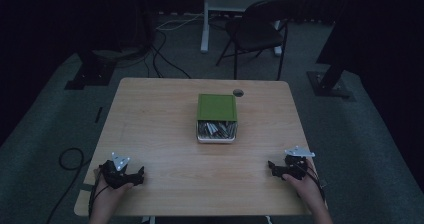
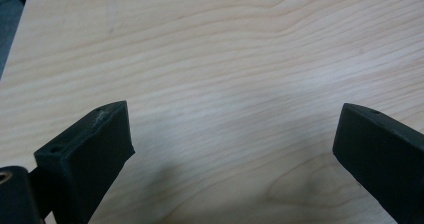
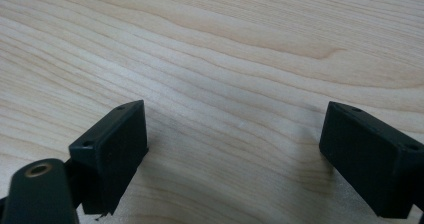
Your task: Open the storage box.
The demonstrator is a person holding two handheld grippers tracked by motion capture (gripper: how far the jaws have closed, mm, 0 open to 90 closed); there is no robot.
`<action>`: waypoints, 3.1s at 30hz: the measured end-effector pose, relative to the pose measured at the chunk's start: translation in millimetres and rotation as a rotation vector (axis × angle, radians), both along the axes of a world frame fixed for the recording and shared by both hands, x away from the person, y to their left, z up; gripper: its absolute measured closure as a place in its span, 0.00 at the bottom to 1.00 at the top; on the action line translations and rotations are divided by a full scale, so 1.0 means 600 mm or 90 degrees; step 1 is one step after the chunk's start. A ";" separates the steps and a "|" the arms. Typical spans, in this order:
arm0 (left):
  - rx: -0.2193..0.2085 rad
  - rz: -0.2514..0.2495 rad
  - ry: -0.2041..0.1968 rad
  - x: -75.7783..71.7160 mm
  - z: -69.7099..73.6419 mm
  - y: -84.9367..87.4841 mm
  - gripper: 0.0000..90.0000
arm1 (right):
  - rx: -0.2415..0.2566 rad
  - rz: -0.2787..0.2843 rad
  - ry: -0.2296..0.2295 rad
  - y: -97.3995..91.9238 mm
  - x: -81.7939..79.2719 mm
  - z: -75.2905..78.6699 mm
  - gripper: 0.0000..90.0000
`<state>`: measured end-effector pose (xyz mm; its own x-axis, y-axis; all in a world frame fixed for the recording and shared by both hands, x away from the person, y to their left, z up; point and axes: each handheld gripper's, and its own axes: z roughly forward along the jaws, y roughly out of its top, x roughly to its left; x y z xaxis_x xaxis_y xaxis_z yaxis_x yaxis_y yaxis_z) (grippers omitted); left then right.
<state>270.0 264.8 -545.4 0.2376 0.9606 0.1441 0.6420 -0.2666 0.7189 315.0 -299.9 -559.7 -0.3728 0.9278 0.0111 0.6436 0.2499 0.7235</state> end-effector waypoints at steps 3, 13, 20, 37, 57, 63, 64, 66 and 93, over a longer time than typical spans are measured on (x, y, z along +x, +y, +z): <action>0.002 -0.018 0.001 0.006 0.001 -0.013 0.04 | 0.000 0.000 0.000 0.000 0.000 0.000 0.13; 0.031 -0.073 -0.010 0.023 0.005 -0.057 0.04 | 0.000 0.000 0.000 0.000 0.000 0.000 0.13; 0.055 -0.113 -0.023 0.035 0.011 -0.090 0.04 | 0.000 0.000 0.000 0.000 0.000 0.000 0.13; 0.100 -0.219 -0.041 0.056 0.017 -0.172 0.03 | 0.000 0.000 0.000 0.000 0.000 0.000 0.13; 0.221 -0.334 -0.109 0.066 0.031 -0.271 0.03 | 0.000 0.000 0.000 0.000 0.000 0.000 0.13; 0.274 -0.374 -0.146 0.064 0.037 -0.296 0.07 | 0.000 0.000 0.000 0.000 0.000 0.000 0.13; 0.283 -0.383 -0.147 0.063 0.038 -0.300 0.07 | 0.000 0.000 0.000 0.000 0.000 0.000 0.13; 0.294 -0.392 -0.151 0.063 0.038 -0.304 0.07 | 0.000 0.000 0.000 0.000 0.000 0.000 0.13; 0.370 -0.511 -0.240 0.089 0.022 -0.350 0.41 | 0.000 -0.001 -0.001 0.000 0.001 0.000 0.13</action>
